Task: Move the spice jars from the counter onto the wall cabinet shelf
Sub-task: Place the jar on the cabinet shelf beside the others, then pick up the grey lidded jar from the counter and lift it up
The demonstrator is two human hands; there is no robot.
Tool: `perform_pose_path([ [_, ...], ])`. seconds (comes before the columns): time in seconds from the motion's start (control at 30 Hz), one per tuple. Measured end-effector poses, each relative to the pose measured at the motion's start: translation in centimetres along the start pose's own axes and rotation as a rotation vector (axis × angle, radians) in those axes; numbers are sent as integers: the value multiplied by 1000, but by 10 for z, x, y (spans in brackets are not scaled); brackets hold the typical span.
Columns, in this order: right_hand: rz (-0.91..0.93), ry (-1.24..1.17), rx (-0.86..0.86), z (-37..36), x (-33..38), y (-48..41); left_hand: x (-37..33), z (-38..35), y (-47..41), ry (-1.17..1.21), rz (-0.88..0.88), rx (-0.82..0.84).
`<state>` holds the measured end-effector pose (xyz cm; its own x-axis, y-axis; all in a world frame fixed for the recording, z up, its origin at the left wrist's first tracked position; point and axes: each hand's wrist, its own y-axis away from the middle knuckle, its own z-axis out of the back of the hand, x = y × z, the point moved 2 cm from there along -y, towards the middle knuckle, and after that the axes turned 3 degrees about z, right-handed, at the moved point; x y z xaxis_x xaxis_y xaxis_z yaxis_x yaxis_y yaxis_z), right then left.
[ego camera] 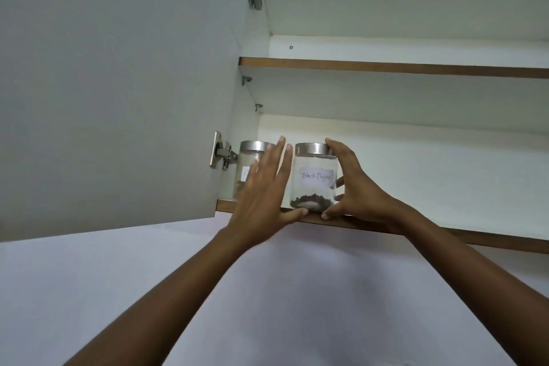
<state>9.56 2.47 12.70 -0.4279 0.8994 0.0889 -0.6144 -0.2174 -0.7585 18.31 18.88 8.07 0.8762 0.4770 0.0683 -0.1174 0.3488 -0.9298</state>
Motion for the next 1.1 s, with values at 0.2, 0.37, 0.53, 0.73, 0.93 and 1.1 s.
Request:
perform_pose_path([
  [0.2, -102, -98, 78, -2, -8, -11, 35, -33, 36, -116, 169, -16],
  [0.37, -123, -159, -3, -17, -10, -18, 43, -39, 42, -200, 114, -17],
  [0.53, -111, -174, -29, -32, -7, -28, 47, -40, 42, -227, 89, 4],
  [0.73, -121, -138, 19, -39, -9, -29, 51, -38, 42, -239, 76, 34],
  [0.93, -172, -26, -171, -34, 7, 6, 34, -19, 46, -109, 68, 66],
  [1.1, -99, 134, -119, -30, 46, 69, -29, -7, 86, 2, -40, 68],
])
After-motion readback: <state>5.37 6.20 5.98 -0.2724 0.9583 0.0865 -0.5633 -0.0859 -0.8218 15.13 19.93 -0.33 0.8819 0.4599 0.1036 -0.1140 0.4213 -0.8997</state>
